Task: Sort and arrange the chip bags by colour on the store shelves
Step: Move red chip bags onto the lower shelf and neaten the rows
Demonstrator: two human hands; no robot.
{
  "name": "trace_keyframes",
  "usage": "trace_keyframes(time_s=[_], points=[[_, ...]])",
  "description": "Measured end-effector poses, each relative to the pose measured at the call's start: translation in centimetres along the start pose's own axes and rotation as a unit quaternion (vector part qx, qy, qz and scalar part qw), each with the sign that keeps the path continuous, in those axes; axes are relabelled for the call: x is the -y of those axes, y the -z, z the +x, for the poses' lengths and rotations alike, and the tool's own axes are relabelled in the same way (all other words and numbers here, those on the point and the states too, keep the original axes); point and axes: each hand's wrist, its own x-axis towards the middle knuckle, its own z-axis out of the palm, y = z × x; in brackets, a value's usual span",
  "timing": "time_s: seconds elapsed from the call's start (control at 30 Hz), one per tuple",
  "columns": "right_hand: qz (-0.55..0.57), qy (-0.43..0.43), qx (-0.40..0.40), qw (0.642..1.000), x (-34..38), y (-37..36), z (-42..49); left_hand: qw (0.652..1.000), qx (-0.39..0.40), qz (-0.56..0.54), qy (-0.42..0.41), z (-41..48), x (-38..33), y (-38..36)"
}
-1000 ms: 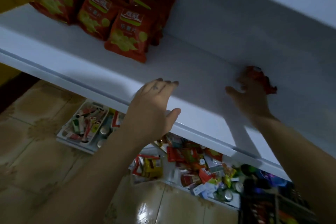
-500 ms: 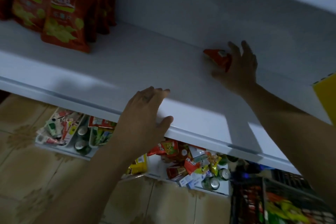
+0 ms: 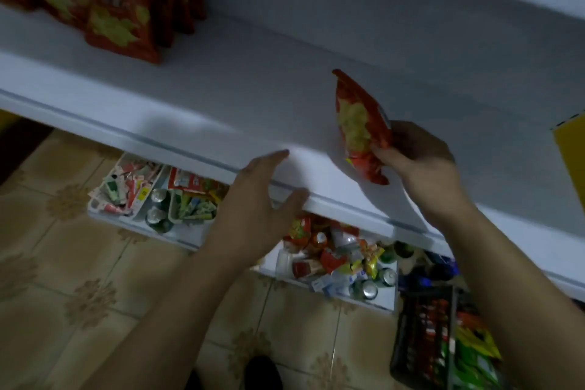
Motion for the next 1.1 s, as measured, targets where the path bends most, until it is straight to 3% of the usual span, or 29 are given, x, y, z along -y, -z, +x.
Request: trace_keyframes(time_s=[0.07, 0.13, 0.27, 0.37, 0.43, 0.53, 0.67, 0.83, 0.97, 1.1], points=[[0.172, -0.047, 0.035, 0.983, -0.1, -0.6, -4.0, 0.988, -0.004, -0.134, 0.081, -1.2, -0.4, -0.2], [0.321, -0.119, 0.061, 0.938, -0.7, -1.5, -6.4, 0.95, 0.018, -0.274, 0.15, -2.6, -1.0, -0.7], [0.447, -0.19, 0.068, 0.871, -1.5, -4.0, -8.6, 0.843, 0.039, -0.476, 0.247, -5.0, -0.5, -1.9], [0.441, -0.216, 0.069, 0.868, -2.2, -5.3, -9.6, 0.8, 0.016, -0.537, 0.267, -5.9, 1.1, -2.1], [0.409, -0.222, 0.073, 0.882, -2.4, -5.5, -10.0, 0.814, 0.002, -0.52, 0.26, -6.1, 1.9, -1.5], [0.356, -0.216, 0.068, 0.906, -1.5, -5.4, -9.8, 0.863, -0.007, -0.448, 0.233, -6.2, 2.7, 0.4], [0.119, -0.173, 0.026, 0.977, -0.4, -6.4, -9.7, 0.934, -0.011, -0.297, 0.199, -6.0, 4.2, 3.8], [0.012, -0.182, 0.046, 0.982, 1.2, -8.6, -10.0, 0.989, -0.065, -0.08, 0.109, -3.9, 4.6, 9.1], [-0.166, -0.071, 0.019, 0.983, 5.0, -10.1, -9.2, 0.996, -0.06, 0.07, -0.006, -1.6, 3.4, 13.9], [-0.244, 0.047, 0.094, 0.964, 10.2, -13.8, -6.9, 0.993, -0.05, 0.088, -0.054, 0.3, 3.0, 17.2]])
